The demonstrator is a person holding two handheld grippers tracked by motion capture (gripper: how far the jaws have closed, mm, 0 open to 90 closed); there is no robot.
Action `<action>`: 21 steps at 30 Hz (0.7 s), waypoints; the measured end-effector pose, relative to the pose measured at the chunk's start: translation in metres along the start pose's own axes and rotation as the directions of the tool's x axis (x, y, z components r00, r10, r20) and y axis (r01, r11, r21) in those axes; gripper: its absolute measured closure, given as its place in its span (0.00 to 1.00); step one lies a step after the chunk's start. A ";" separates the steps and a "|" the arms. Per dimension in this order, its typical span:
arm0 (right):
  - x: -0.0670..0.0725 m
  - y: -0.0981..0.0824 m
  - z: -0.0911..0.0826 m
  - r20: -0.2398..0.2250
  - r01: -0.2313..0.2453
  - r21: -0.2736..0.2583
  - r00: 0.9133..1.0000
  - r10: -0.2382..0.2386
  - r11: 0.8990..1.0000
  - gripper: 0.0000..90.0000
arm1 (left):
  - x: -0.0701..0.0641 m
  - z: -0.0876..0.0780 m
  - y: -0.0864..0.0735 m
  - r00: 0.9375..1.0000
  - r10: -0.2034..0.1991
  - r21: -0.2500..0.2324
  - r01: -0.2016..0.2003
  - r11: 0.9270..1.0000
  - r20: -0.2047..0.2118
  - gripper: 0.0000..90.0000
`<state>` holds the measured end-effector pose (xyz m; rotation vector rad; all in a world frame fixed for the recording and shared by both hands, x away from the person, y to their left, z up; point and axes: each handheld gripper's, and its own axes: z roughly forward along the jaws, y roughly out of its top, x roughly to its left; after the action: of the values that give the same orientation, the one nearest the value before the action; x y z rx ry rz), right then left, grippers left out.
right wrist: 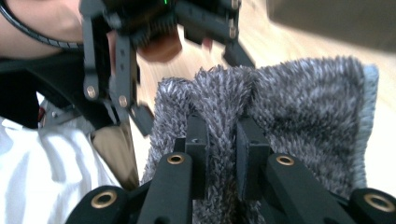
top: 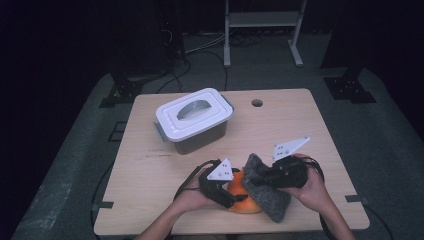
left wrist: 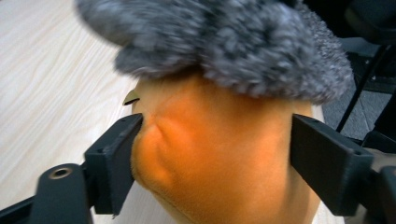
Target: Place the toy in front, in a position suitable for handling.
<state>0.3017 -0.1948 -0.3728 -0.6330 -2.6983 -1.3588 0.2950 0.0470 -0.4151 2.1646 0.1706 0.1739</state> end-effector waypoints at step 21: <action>-0.019 -0.017 -0.011 -0.012 -0.067 0.003 0.998 0.067 0.998 0.85 | 0.002 -0.004 0.000 0.998 -0.002 0.006 0.002 1.000 0.067 0.22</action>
<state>0.3108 -0.2182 -0.3832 -0.7058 -2.6441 -1.3387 0.2961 0.0505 -0.4131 2.1726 0.1356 0.1000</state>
